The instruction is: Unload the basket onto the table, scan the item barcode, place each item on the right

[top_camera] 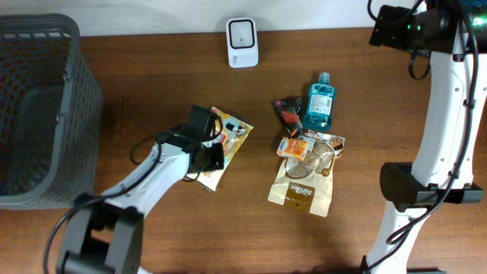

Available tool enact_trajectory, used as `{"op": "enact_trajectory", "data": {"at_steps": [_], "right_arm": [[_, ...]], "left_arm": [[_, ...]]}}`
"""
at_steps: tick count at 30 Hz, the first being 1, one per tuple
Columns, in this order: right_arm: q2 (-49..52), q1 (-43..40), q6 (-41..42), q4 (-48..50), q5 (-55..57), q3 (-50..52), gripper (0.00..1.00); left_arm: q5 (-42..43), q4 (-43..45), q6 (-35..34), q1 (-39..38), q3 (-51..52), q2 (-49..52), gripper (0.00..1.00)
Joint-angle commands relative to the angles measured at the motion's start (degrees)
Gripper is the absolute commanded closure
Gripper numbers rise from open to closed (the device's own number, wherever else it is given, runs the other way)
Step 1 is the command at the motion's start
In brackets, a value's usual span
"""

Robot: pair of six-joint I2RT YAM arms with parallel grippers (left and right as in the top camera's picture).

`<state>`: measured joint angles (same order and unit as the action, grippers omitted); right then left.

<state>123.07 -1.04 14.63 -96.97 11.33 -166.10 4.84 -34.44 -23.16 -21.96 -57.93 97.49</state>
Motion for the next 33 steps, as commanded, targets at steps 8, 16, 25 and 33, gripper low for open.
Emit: {"op": "enact_trajectory", "data": {"at_steps": [8, 16, 25, 33], "right_arm": [[0.2, -0.1, 0.3, -0.3, 1.0, 0.0, 0.02], [0.2, -0.1, 0.3, -0.3, 1.0, 0.0, 0.02], [0.2, -0.1, 0.3, -0.3, 1.0, 0.0, 0.02], [0.2, -0.1, 0.3, -0.3, 1.0, 0.0, 0.02]], "left_arm": [[17.5, -1.6, -0.8, 0.4, -1.0, 1.9, 1.00], [1.3, 5.5, 0.5, 0.4, -7.3, -3.0, 1.00], [-12.1, 21.2, 0.5, 0.3, -6.8, 4.3, 1.00], [3.9, 21.8, 0.5, 0.3, -6.8, 12.0, 1.00]]}}
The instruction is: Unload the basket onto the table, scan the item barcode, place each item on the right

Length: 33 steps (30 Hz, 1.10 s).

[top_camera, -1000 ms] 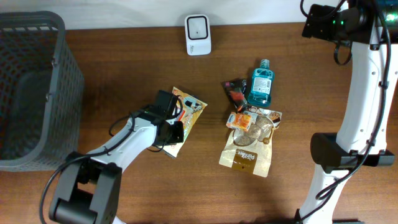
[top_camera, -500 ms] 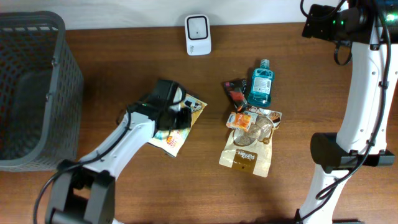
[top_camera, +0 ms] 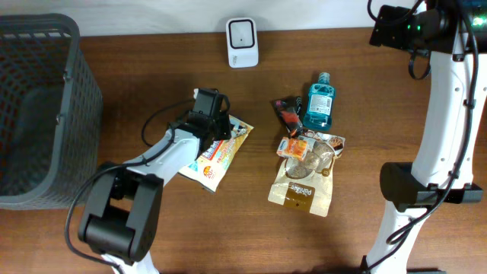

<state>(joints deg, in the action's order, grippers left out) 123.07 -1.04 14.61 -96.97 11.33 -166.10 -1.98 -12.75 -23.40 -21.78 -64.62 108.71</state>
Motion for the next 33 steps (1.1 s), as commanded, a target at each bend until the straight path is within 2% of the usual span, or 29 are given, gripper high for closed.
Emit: {"op": "enact_trajectory", "data": {"at_steps": [1, 8, 12, 14, 16, 21, 22, 24, 28, 33], "right_arm": [[0.2, -0.1, 0.3, -0.3, 1.0, 0.0, 0.02], [0.2, -0.1, 0.3, -0.3, 1.0, 0.0, 0.02], [0.2, -0.1, 0.3, -0.3, 1.0, 0.0, 0.02], [0.2, -0.1, 0.3, -0.3, 1.0, 0.0, 0.02], [0.2, -0.1, 0.3, -0.3, 1.0, 0.0, 0.02], [0.2, -0.1, 0.3, -0.3, 1.0, 0.0, 0.02], [0.2, -0.1, 0.3, -0.3, 1.0, 0.0, 0.02], [0.2, -0.1, 0.3, -0.3, 1.0, 0.0, 0.02], [0.2, -0.1, 0.3, -0.3, 1.0, 0.0, 0.02], [0.2, -0.1, 0.3, -0.3, 1.0, 0.0, 0.02]], "left_arm": [[13.9, 0.2, 0.7, 0.1, -0.1, 0.7, 1.00], [39.1, 0.3, 0.7, 0.1, -0.2, 0.5, 1.00], [42.3, -0.1, 0.7, 0.3, -0.2, -2.5, 1.00], [41.7, -1.1, 1.5, 0.3, -0.2, -5.4, 1.00], [36.7, -3.8, 2.4, 0.3, -0.2, -8.6, 1.00], [0.8, -12.9, 2.4, 0.1, -0.2, -13.7, 1.00], [-1.2, -13.5, 2.4, 0.2, 0.1, -13.1, 1.00], [0.2, -13.3, 1.1, 0.2, 0.8, -11.9, 1.00], [4.3, -12.5, -6.3, -0.2, 1.3, -7.6, 1.00], [14.4, -11.0, -6.6, -1.9, 1.3, -1.6, 1.00]]}}
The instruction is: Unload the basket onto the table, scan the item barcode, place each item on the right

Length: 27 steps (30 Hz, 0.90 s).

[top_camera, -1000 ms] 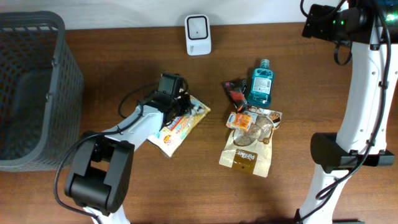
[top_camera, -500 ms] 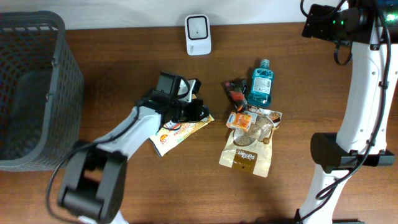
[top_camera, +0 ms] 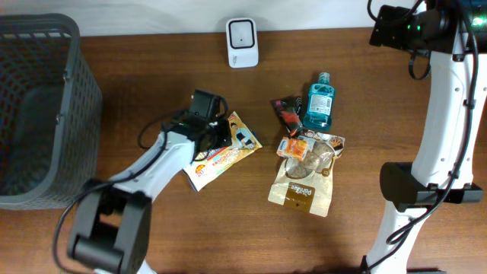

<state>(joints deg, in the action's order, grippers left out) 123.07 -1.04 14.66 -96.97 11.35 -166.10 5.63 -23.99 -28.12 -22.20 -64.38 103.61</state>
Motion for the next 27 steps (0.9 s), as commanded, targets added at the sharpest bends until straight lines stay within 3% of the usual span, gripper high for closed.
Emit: {"op": "enact_trajectory", "data": {"at_steps": [1, 9, 16, 19, 23, 27], "right_arm": [[0.2, -0.1, 0.2, -0.3, 0.9, 0.0, 0.02], [0.2, -0.1, 0.2, -0.3, 0.9, 0.0, 0.02], [0.2, -0.1, 0.2, -0.3, 0.9, 0.0, 0.02], [0.2, -0.1, 0.2, -0.3, 0.9, 0.0, 0.02], [0.2, -0.1, 0.2, -0.3, 0.9, 0.0, 0.02], [0.2, -0.1, 0.2, -0.3, 0.9, 0.0, 0.02]], "left_arm": [[8.3, 0.2, -1.9, -1.8, 1.1, 4.4, 1.00], [23.8, -1.3, -1.8, -4.3, 1.1, 6.0, 1.00], [24.4, -9.0, 4.7, -2.9, -0.9, 3.2, 1.00], [15.8, -15.5, 5.1, -0.5, -3.2, -1.1, 1.00], [-3.8, -19.7, 5.0, 2.4, -3.4, -6.1, 1.00], [-7.0, -19.1, 4.5, 4.4, -3.1, -6.3, 1.00]]}}
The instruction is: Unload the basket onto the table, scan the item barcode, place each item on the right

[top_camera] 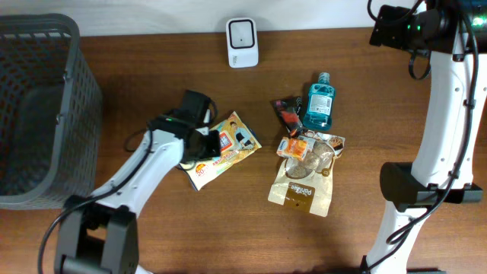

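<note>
A yellow-and-orange snack packet (232, 148) lies flat on the brown table (152, 228), pointing from lower left to upper right. My left gripper (208, 144) is down over the packet's left half, and its body hides the fingertips, so I cannot make out the jaws. The white barcode scanner (242, 33) stands at the table's far edge, well apart from the packet. Only the right arm's column (445, 114) shows at the right; its gripper is out of view.
A grey mesh basket (72, 106) stands at the left edge. Right of the packet lie a teal mouthwash bottle (319, 103), a small dark red packet (288, 113), an orange item (293, 146) and a tan pouch (303, 190), bunched together.
My left gripper has shifted a little left and toward the near side over the packet. The packet lies in nearly the same place and at the same angle.
At first my left gripper sat on the lower part of the packet, which pointed steeply up to the right. Then the gripper was at its upper end. Later the packet lay turned flatter and slightly to the right, and it lies so now.
</note>
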Available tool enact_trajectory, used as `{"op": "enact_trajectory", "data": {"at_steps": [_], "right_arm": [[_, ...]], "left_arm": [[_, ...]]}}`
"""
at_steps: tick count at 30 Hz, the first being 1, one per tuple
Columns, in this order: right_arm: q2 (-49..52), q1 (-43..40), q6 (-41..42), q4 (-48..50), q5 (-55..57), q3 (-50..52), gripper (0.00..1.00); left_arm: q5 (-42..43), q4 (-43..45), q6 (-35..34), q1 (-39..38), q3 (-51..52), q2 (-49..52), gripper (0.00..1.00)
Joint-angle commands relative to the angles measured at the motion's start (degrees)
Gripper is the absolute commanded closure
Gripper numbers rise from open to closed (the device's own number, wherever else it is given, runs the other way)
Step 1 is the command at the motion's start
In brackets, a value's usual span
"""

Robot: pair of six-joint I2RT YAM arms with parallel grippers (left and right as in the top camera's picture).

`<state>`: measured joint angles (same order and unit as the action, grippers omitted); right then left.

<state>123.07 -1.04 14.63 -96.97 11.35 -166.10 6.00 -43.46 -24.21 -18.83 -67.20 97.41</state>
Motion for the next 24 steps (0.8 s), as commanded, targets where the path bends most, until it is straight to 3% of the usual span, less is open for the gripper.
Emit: {"op": "enact_trajectory", "data": {"at_steps": [1, 5, 16, 21, 24], "right_arm": [[0.2, -0.1, 0.3, -0.3, 0.9, 0.0, 0.02], [0.2, -0.1, 0.3, -0.3, 0.9, 0.0, 0.02], [0.2, -0.1, 0.3, -0.3, 0.9, 0.0, 0.02], [0.2, -0.1, 0.3, -0.3, 0.9, 0.0, 0.02], [0.2, -0.1, 0.3, -0.3, 0.9, 0.0, 0.02]], "left_arm": [[-7.2, 0.3, 0.6, 1.0, -0.2, 0.1, 1.00], [-2.2, -0.2, 0.5, 0.5, 1.6, 1.8, 1.00], [-2.1, -5.7, 0.5, 0.3, 3.4, 3.1, 1.00], [9.3, -5.9, 0.5, 0.3, 3.4, 3.1, 1.00], [9.4, -5.9, 0.5, 0.1, 3.4, 3.1, 1.00]]}}
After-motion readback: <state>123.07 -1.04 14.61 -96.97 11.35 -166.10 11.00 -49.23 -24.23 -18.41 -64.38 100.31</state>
